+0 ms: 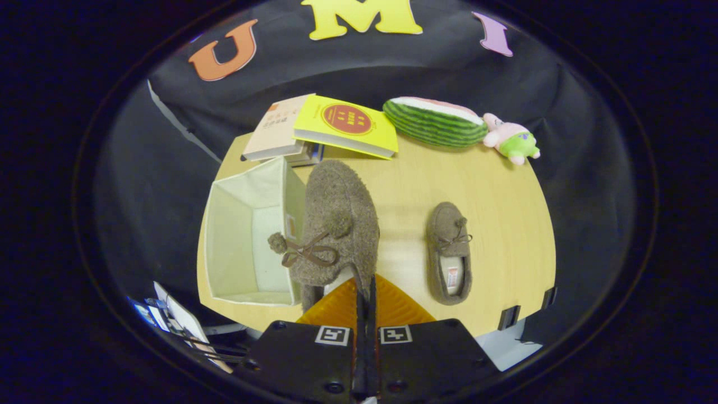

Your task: Open the storage box then place both shoes into the box .Put the left shoe in first, then the right shoe, with the right side of both shoes facing outward in a uniform manner.

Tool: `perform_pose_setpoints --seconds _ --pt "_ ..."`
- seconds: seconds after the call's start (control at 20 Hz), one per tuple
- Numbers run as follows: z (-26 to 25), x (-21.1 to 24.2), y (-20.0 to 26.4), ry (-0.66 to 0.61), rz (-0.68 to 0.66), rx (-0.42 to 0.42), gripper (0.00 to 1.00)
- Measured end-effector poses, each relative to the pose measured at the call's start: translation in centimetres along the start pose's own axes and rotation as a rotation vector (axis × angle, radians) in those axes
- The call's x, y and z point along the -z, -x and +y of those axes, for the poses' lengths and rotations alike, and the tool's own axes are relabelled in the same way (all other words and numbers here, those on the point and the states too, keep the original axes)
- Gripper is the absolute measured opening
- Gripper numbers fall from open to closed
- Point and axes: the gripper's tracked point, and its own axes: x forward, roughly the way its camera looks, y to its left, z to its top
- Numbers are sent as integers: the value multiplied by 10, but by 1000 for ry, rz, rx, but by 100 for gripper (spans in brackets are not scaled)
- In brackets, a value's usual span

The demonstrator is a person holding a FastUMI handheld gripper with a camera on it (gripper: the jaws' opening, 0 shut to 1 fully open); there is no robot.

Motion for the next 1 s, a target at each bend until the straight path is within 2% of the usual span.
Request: perform_pose_setpoints --seconds 0.2,0.5,0.6,0.75,1.0 --pt "56 -1 5 15 -27 -85 6" --pt "150 -2 -12 -93 -19 -270 6" --pt "171 -7 -24 -102 -30 -303 6" --pt "189 -11 -43 -106 -71 -298 6" --pt "210 -6 -73 -42 -109 -285 6"
